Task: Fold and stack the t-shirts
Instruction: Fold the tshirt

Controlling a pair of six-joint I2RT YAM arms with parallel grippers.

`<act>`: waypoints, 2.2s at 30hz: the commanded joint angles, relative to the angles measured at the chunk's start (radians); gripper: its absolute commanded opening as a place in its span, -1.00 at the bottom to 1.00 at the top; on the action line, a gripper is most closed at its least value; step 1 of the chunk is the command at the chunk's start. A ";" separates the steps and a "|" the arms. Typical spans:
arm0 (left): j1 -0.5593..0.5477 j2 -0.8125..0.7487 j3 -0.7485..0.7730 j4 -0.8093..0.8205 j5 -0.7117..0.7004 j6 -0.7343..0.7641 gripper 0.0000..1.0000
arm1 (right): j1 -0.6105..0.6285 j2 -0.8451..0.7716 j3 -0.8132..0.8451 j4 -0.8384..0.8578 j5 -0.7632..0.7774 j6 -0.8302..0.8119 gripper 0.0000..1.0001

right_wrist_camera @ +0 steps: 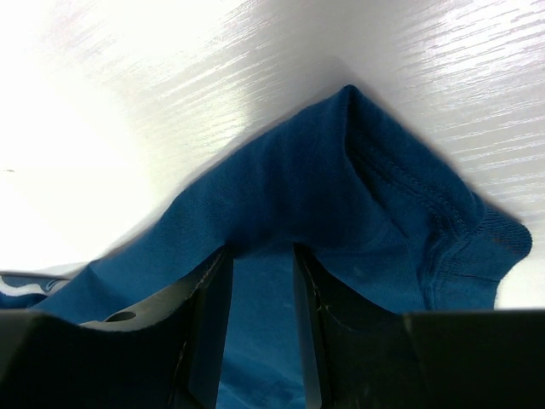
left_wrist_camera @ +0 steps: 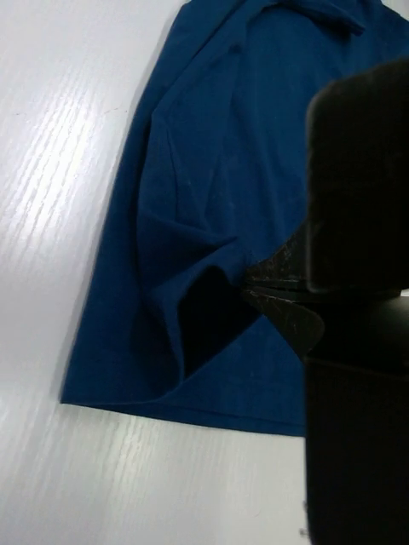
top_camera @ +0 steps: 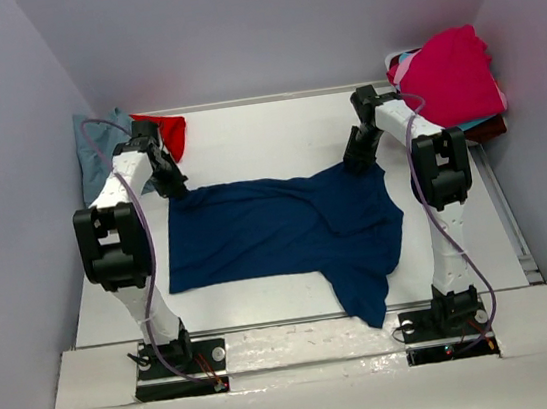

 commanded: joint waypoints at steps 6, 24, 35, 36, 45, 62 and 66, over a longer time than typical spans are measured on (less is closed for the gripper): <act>-0.016 -0.196 -0.185 0.025 0.071 -0.067 -0.89 | -0.004 0.026 0.015 0.000 0.001 -0.014 -0.20; -0.016 -0.307 -0.325 0.038 0.040 -0.166 -0.89 | -0.014 0.010 -0.017 0.008 -0.002 -0.023 -0.20; 0.048 -0.229 -0.264 0.057 0.014 -0.173 -0.89 | -0.014 -0.001 -0.034 0.011 -0.010 -0.036 -0.19; 0.060 -0.214 -0.253 0.060 0.013 -0.173 -0.89 | -0.014 -0.001 -0.036 0.011 -0.010 -0.037 -0.19; 0.129 -0.149 -0.230 0.066 -0.012 -0.157 -0.89 | -0.023 0.005 -0.033 0.006 -0.013 -0.046 -0.19; 0.211 -0.102 -0.187 0.049 -0.047 -0.117 -0.89 | -0.032 0.026 -0.017 -0.003 -0.013 -0.054 -0.19; 0.211 -0.111 -0.204 0.051 -0.029 -0.112 -0.89 | -0.032 0.027 -0.017 -0.003 -0.010 -0.056 -0.19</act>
